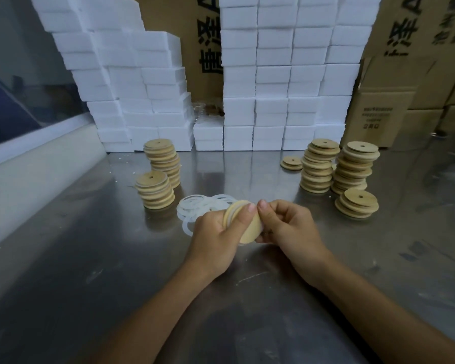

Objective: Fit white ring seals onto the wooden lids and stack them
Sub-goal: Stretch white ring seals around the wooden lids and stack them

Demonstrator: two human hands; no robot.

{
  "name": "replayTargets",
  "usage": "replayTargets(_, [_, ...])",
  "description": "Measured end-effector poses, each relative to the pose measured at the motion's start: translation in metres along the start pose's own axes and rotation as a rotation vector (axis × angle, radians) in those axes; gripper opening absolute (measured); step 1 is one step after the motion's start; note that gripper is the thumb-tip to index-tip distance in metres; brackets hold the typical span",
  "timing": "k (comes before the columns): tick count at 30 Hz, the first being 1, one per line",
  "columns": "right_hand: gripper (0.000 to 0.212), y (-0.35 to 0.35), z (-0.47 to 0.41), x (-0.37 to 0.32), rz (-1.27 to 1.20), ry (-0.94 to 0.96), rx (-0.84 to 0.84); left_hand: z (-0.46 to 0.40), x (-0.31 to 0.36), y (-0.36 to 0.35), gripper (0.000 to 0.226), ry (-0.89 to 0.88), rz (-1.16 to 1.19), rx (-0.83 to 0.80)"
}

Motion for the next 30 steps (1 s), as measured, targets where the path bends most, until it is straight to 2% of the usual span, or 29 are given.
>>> replayTargets(7, [0.042, 0.000, -0.001, 0.000, -0.068, -0.124, 0.010, 0.001, 0.003, -0.001, 0.054, -0.001, 0.039, 0.008])
replayTargets(14, [0.022, -0.002, -0.001, 0.004, -0.023, -0.099, -0.004, -0.003, 0.003, 0.004, 0.037, 0.082, 0.097, 0.091])
replayTargets(19, [0.019, -0.002, -0.002, 0.007, 0.005, -0.097, -0.024, -0.003, -0.001, 0.005, 0.042, 0.134, 0.081, 0.085])
replayTargets(22, [0.020, -0.003, 0.000, 0.005, 0.093, -0.032, -0.003, -0.002, -0.001, 0.003, 0.035, 0.134, 0.108, 0.050])
replayTargets(27, [0.018, -0.004, 0.004, -0.002, 0.410, 0.233, 0.094, -0.005, -0.003, 0.007, 0.007, 0.071, 0.144, 0.072])
replayTargets(30, [0.010, -0.003, 0.004, -0.003, 0.413, 0.270, 0.081, -0.006, -0.004, 0.008, 0.007, 0.086, 0.230, 0.090])
Point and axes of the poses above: each hand's wrist, its own z-axis away from the middle knuckle, its own y-axis out of the back of the hand, x = y × z, the point moved 4 cm from there along -z, towards the middle knuckle, and after that the axes turned 8 degrees about x, right-handed, at the moved point
